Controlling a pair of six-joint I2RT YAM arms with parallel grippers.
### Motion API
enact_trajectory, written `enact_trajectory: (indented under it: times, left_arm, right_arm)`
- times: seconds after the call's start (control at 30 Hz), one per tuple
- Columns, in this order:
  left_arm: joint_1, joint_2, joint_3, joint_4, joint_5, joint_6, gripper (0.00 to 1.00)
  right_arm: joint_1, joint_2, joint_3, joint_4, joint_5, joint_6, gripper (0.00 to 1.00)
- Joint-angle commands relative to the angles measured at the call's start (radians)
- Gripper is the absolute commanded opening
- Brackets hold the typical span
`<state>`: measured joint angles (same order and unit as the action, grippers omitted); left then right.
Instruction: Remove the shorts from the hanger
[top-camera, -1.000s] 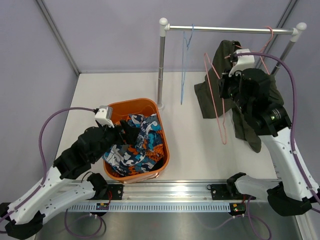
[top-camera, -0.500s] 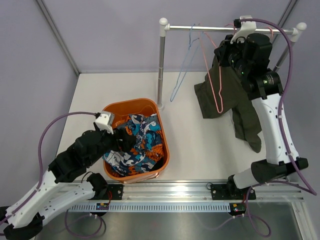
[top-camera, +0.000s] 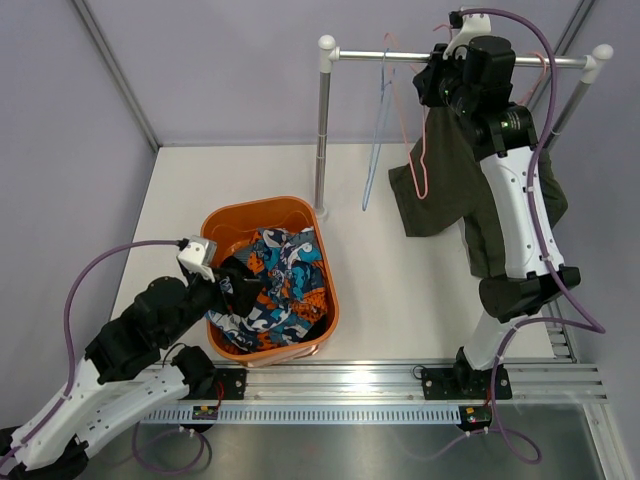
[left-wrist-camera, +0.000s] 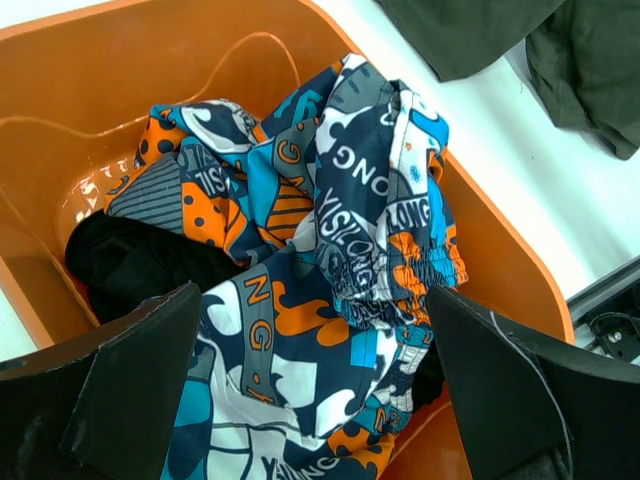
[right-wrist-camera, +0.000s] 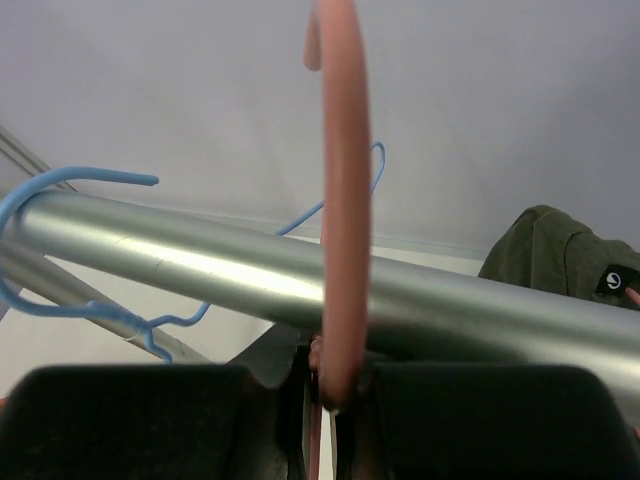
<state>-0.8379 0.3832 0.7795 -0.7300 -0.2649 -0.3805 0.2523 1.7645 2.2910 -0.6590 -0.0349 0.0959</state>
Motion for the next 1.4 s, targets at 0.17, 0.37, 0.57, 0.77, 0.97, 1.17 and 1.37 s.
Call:
enact_trajectory:
  times: [0.17,0.37,0.57,0.77,0.97,1.17,1.37]
  left_arm:
    - [-0.001,0.016,-0.006,0.037,0.032,0.026,0.99]
    - [-0.001,0.016,-0.008,0.037,0.032,0.028,0.99]
    - [-0.001,0.020,-0.008,0.037,0.032,0.028,0.99]
    - [-0.001,0.029,-0.009,0.037,0.030,0.028,0.99]
    - [-0.001,0.034,-0.009,0.037,0.036,0.028,0.99]
    - [-0.001,0.017,-0.008,0.037,0.032,0.028,0.99]
    - [-0.001,0.002,-0.011,0.040,0.039,0.032,0.99]
  right_arm:
    - [-0.002,0.061,0.013,-0.031,-0.025,0.021,0.00]
    - [0.002,0.032,-0.113,0.022,0.001,0.021,0.00]
    - [0.010,-0.039,-0.212,0.062,0.030,0.008,0.11]
    - [0.010,-0.135,-0.261,0.052,0.059,0.005,0.34]
    - [0.010,-0.237,-0.280,0.010,0.087,0.008,0.49]
    - [0.008,-0.428,-0.383,0.041,0.188,0.037,0.60]
    - [-0.022,-0.487,-0.426,0.108,0.394,0.001,0.71]
